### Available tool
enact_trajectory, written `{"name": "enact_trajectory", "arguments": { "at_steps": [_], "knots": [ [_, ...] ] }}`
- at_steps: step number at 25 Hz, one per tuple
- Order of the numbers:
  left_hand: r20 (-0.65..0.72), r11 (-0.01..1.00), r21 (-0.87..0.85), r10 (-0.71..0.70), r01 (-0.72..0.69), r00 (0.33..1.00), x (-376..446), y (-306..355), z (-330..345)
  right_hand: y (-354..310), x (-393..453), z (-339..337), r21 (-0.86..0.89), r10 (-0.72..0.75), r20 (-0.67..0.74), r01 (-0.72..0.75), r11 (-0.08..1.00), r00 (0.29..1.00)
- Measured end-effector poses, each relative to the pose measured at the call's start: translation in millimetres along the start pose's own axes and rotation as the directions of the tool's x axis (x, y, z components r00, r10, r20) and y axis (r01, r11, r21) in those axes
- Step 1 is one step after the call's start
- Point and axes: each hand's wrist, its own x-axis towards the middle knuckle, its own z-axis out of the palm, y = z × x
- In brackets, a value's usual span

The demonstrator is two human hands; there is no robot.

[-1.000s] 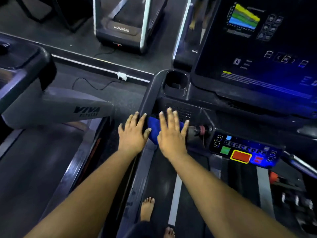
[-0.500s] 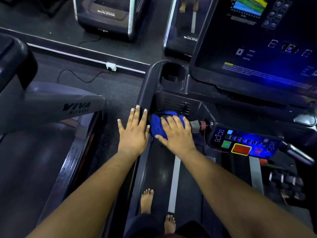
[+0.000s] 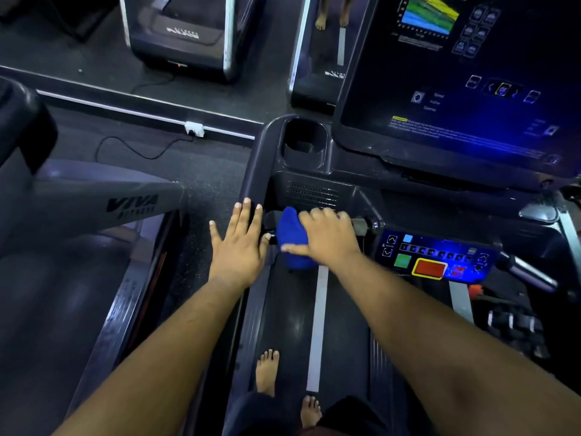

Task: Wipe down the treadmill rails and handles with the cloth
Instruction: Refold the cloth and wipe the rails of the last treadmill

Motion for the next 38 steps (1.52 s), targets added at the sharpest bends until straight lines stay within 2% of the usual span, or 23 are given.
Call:
{"name": "enact_trajectory", "arguments": {
  "at_steps": [2,3,6,8,10,12,13,14,16,17,19,22,24,25,26,28,30,31,33,34,35,36,38],
  "knots": [
    [-0.005,1.000,-0.008,-0.007,0.007,1.000,0.8,0.4,2.0,9.8,25.7,-15.3,0.130,0.024,0.170,-0.046,0.990,0.985],
    [-0.006,1.000,-0.005,-0.007,0.007,1.000,-2.0,1.3,2.2,10.1,23.1,-14.0,0.153,0.014,0.162,-0.039,0.987,0.987],
    [-0.019,1.000,0.012,-0.010,0.011,1.000,-4.7,2.5,-0.1,6.4,-22.3,10.6,-0.076,0.007,-0.069,-0.012,0.997,0.998],
    [-0.013,1.000,0.019,0.000,0.000,1.000,-1.6,3.7,-1.4,9.7,-26.8,13.8,-0.130,-0.005,0.001,0.005,0.992,1.000],
    [-0.013,0.999,0.036,0.009,-0.009,1.000,0.8,3.0,-1.0,18.3,2.6,-11.9,0.024,-0.030,0.174,0.026,0.999,0.984],
    [-0.028,0.999,0.043,0.026,-0.025,0.999,0.2,2.8,-1.6,29.7,33.2,-33.3,0.302,-0.052,0.414,-0.083,0.950,0.909],
    [-0.044,0.997,0.061,0.045,-0.043,0.998,-3.8,4.7,-2.9,32.8,34.6,-32.1,0.383,-0.079,0.418,-0.097,0.919,0.905],
    [-0.063,0.996,0.074,0.061,-0.056,0.996,-6.8,6.4,-4.5,33.3,27.1,-30.0,0.408,-0.086,0.353,-0.071,0.910,0.932],
    [-0.074,0.998,0.020,0.061,-0.059,0.995,-11.0,11.5,-10.6,25.4,-6.4,-16.6,0.323,-0.061,0.060,0.039,0.945,0.996],
    [-0.087,0.996,-0.051,0.068,-0.073,0.994,-10.4,20.7,-16.2,25.3,-28.7,-10.1,0.267,-0.063,-0.098,0.088,0.960,0.993],
    [-0.077,0.966,-0.221,0.121,-0.136,0.990,-7.4,47.0,-28.6,31.2,-65.0,-6.2,0.250,-0.054,-0.300,0.133,0.959,0.952],
    [0.063,0.853,-0.476,0.276,-0.214,0.959,-10.5,115.9,-29.4,63.7,-114.9,-9.7,0.283,0.054,-0.381,0.061,0.957,0.923],
    [0.238,0.666,-0.746,0.293,-0.019,0.926,-16.3,161.6,-22.1,87.5,-145.4,-4.9,0.301,0.132,-0.385,-0.011,0.954,0.914],
    [0.315,0.595,-0.800,0.305,0.079,0.899,-17.1,185.0,-15.6,102.2,-161.2,-1.9,0.322,0.177,-0.385,-0.048,0.946,0.906],
    [0.346,0.551,-0.826,0.330,0.118,0.878,-17.3,206.1,-8.7,118.1,-175.3,2.4,0.345,0.212,-0.378,-0.075,0.936,0.901],
    [0.334,0.536,-0.839,0.369,0.095,0.867,-15.6,254.0,3.2,157.6,-205.0,13.7,0.382,0.262,-0.312,-0.132,0.915,0.914],
    [0.334,0.500,-0.859,0.387,0.109,0.859,-13.0,301.0,13.6,196.2,-232.4,30.4,0.533,0.341,-0.230,-0.175,0.828,0.912],
    [0.343,0.475,-0.871,0.412,0.122,0.844,-12.1,323.1,18.2,213.1,-244.5,36.3,0.668,0.406,-0.196,-0.181,0.721,0.893],
    [0.362,0.461,-0.879,0.478,0.123,0.800,-10.3,359.6,28.6,240.0,-260.8,47.2,0.928,0.529,-0.076,-0.135,0.348,0.845],
    [0.368,0.463,-0.879,0.504,0.116,0.782,-7.1,376.7,35.2,252.6,-265.8,51.8,0.981,0.556,-0.001,-0.106,0.160,0.831],
    [0.370,0.464,-0.879,0.515,0.112,0.773,-3.8,395.2,40.7,265.9,-269.8,56.9,0.996,0.565,0.057,-0.088,0.028,0.823],
    [0.367,0.469,-0.877,0.511,0.106,0.777,-0.4,415.8,47.4,282.3,-273.4,63.5,0.996,0.600,0.088,-0.087,-0.030,0.795],
    [0.289,0.481,-0.877,0.515,0.007,0.807,7.8,447.6,58.6,313.6,-273.8,68.5,0.994,0.718,0.077,-0.108,-0.002,0.692]
  ]
}}
